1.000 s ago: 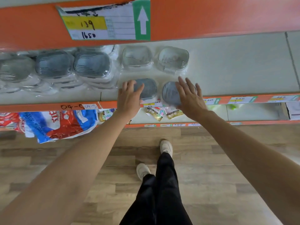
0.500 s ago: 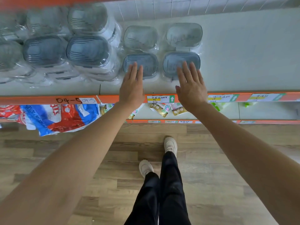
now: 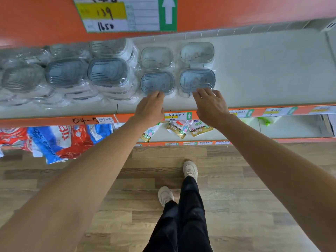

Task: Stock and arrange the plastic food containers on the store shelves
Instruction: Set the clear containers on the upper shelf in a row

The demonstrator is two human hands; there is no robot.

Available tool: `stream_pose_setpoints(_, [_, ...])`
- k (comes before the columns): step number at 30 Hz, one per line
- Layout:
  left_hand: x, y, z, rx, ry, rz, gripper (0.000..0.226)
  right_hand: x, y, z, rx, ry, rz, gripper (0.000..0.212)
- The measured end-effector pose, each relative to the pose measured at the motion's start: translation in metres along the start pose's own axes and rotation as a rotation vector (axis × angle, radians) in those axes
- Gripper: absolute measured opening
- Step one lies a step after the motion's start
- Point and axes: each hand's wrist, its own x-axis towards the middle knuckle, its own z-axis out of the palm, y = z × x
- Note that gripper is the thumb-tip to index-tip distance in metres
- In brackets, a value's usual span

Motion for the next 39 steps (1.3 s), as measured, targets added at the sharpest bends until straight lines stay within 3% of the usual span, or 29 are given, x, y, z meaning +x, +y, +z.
stream_pose_setpoints(7, [-0.040,0.007,-0.038,0.179,-0.074,0.144,0.019,-0.033,-0.011,-0.042,0.052,-0.040,-0.032,0.035])
stream_pose_setpoints(12, [-0.067,0.019,-0.087,0.218,-0.110,0.280,0.017,-0.065,-0.007,-0.096,0.113,-0.071,0.023,0.038])
stream_pose_setpoints(17, [-0.089,0.038,-0.152,0.206,-0.096,0.409,0.016,-0.104,0.003,-0.155,0.035,-0.003,0.035,0.037])
stream_pose_setpoints(22, [-0.105,0.062,-0.205,0.257,0.070,0.480,0.020,-0.131,0.005,-0.214,-0.011,0.064,0.041,0.037])
stream_pose_setpoints(29, [-0.106,0.076,-0.274,0.201,0.277,0.452,0.015,-0.144,0.021,-0.295,-0.049,0.225,-0.031,0.036])
stream_pose_setpoints(33, [-0.087,0.101,-0.305,0.174,0.368,0.436,0.011,-0.142,0.045,-0.328,-0.070,0.313,-0.002,0.033])
stream_pose_setpoints(39, [-0.054,0.171,-0.323,0.015,0.492,0.469,0.023,-0.151,0.105,-0.362,-0.126,0.406,0.059,0.033])
